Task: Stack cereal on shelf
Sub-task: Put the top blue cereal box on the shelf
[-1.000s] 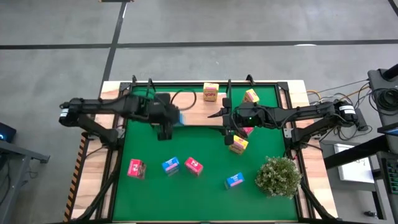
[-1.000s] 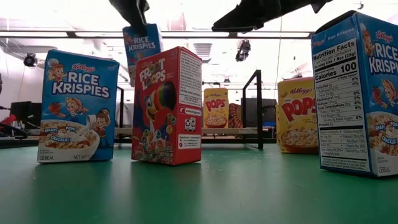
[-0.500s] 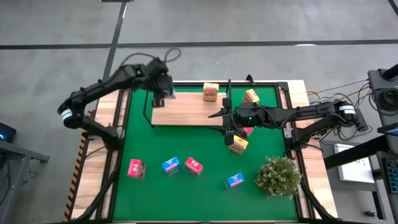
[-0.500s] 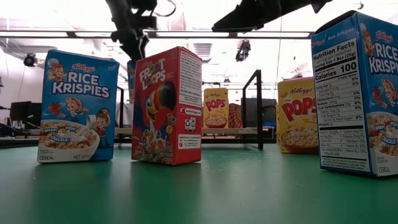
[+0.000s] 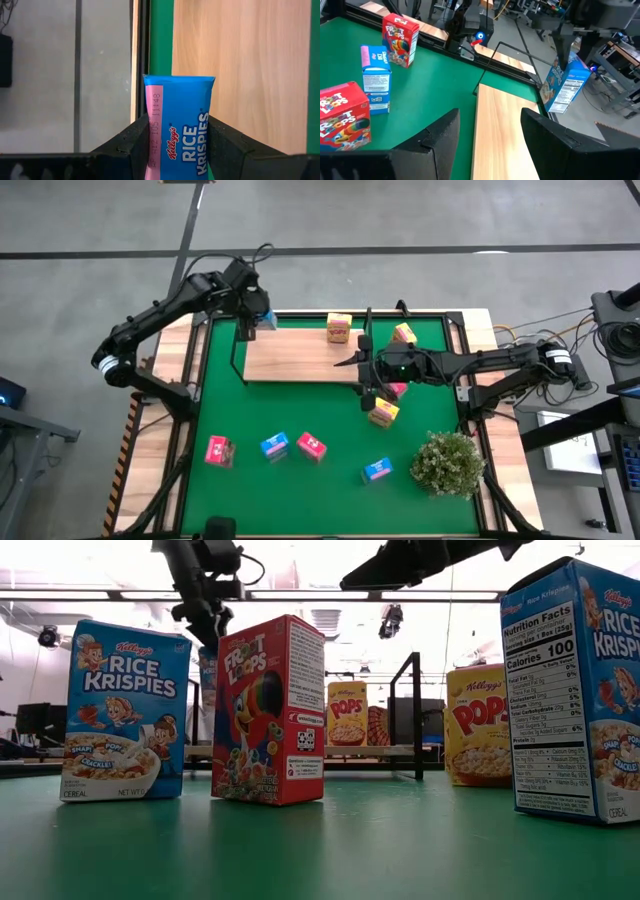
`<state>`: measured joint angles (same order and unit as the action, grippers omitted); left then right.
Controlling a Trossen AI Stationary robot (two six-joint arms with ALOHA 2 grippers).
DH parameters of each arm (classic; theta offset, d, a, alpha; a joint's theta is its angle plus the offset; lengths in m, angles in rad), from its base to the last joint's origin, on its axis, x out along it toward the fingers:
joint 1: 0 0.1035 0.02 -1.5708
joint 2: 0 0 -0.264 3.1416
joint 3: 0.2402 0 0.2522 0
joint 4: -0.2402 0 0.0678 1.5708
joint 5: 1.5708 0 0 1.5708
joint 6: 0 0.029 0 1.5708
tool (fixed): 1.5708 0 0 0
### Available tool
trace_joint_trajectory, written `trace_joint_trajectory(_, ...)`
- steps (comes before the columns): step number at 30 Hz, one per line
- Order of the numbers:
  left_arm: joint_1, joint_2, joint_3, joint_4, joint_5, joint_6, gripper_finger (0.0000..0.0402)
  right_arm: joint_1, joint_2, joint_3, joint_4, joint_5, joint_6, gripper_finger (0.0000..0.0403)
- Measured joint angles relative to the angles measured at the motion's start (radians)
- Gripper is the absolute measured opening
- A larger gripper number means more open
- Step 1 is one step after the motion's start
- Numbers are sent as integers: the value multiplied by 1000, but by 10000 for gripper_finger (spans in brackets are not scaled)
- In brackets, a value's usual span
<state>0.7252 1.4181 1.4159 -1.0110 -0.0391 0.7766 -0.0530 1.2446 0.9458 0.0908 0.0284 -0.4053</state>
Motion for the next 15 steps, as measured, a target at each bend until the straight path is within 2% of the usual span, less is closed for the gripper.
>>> trace_joint_trajectory(4,13,0,-48,65,5,11,147,-12,0,3,1,0,0,201)
trace_joint_trajectory(15,17,3,-109,76,5,-16,147,-25,0,3,4,0,-4,201)
